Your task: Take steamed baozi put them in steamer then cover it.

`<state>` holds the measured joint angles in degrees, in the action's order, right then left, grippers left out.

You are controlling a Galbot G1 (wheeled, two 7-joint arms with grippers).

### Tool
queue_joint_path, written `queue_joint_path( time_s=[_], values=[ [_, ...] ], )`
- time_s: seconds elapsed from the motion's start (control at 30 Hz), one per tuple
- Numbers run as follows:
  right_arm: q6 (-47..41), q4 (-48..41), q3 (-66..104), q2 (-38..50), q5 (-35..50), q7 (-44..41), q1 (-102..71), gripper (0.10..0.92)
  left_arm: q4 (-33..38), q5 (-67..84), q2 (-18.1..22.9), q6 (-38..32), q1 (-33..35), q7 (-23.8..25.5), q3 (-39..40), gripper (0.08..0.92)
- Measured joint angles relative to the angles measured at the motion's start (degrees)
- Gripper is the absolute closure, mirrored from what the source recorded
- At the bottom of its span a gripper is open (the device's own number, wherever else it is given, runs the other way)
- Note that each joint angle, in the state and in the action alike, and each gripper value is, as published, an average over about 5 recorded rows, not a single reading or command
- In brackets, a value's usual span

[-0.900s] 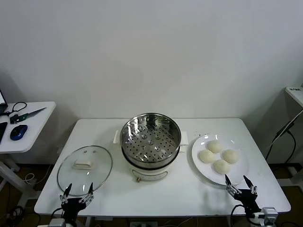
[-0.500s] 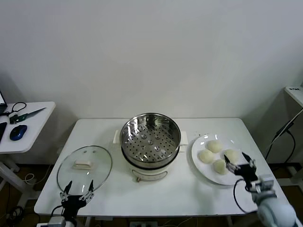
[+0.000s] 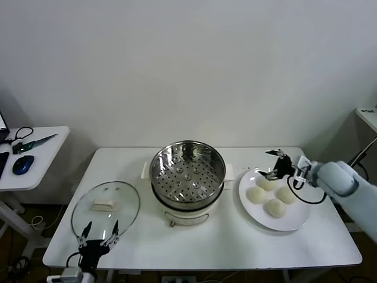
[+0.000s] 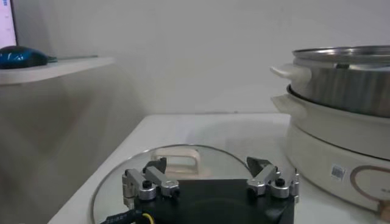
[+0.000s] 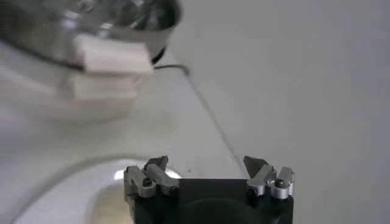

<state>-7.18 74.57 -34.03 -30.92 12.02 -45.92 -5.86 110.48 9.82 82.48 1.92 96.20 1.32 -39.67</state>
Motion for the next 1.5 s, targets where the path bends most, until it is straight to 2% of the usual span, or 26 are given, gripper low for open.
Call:
queue_joint_path(
  time_s=[0.23, 0.47, 1.03, 1.5],
  values=[
    [2.08, -8.64, -19.66, -3.58, -0.53, -9.40, 17.42, 0.203, -0.73, 0.19, 0.03, 0.02, -0.89, 0.08, 0.19, 0.177],
    [2.94, -16.23, -27.24, -8.92, -1.66, -13.56, 22.00, 0.203, -0.96, 0.47, 0.08, 0.12, -1.38, 0.15, 0.06, 0.177],
    [5.56, -32.42, -25.08, -20.88, -7.88, -15.24, 15.98, 0.203, -2.02, 0.13, 0.57, -0.01, -1.34, 0.18, 0.41, 0.177],
    [5.93, -39.28, -22.16, -25.36, -11.22, -13.50, 13.12, 0.220, -2.06, -0.04, 0.54, -0.20, -1.16, 0.07, 0.48, 0.177]
  ],
)
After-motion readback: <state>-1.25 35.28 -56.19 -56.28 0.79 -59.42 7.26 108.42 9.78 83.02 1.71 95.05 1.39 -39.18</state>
